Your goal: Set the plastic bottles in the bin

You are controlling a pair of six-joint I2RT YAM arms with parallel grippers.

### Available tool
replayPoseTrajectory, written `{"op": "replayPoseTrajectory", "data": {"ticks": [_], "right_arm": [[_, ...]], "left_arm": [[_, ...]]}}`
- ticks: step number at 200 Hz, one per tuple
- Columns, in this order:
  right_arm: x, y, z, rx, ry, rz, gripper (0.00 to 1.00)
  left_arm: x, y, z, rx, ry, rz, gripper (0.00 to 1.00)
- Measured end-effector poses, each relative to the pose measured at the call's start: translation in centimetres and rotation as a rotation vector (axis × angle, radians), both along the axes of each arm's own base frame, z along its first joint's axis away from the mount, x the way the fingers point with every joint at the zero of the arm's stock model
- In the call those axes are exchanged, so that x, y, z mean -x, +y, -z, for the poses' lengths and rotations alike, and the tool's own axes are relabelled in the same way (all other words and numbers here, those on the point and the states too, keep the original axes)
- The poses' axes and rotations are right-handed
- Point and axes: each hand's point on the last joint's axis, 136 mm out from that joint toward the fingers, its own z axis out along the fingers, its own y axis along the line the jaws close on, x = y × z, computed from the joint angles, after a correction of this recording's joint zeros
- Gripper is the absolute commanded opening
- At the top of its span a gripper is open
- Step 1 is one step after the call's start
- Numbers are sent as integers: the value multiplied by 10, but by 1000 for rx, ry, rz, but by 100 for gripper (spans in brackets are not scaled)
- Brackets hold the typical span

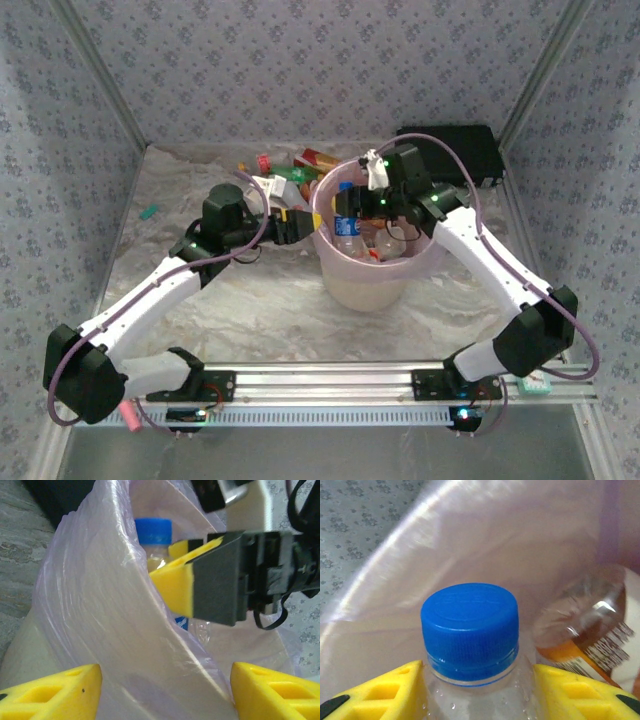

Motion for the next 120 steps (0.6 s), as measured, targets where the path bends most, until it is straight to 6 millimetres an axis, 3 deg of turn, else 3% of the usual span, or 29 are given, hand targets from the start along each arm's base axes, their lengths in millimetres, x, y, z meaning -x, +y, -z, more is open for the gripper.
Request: {"op": "replayPoseTrajectory", "data": {"ticks": [26, 48, 66, 93, 120], "right_arm": [[6, 1, 6, -17, 24, 14, 41], [9, 0, 5, -6, 23, 18, 65], [8, -10, -1, 46, 16, 37, 72], [-1, -27, -37, 98, -55, 73, 72], [-5, -35, -68, 133, -135, 80, 57]], "left_arm": [[-2, -1, 1, 2, 1, -3, 67], [-3, -1, 0, 5, 0, -3, 66], [-3, -2, 0, 6, -2, -3, 65], [-5, -3, 0, 10, -6, -3, 64], [-5, -3, 0, 11, -7, -3, 64]]}}
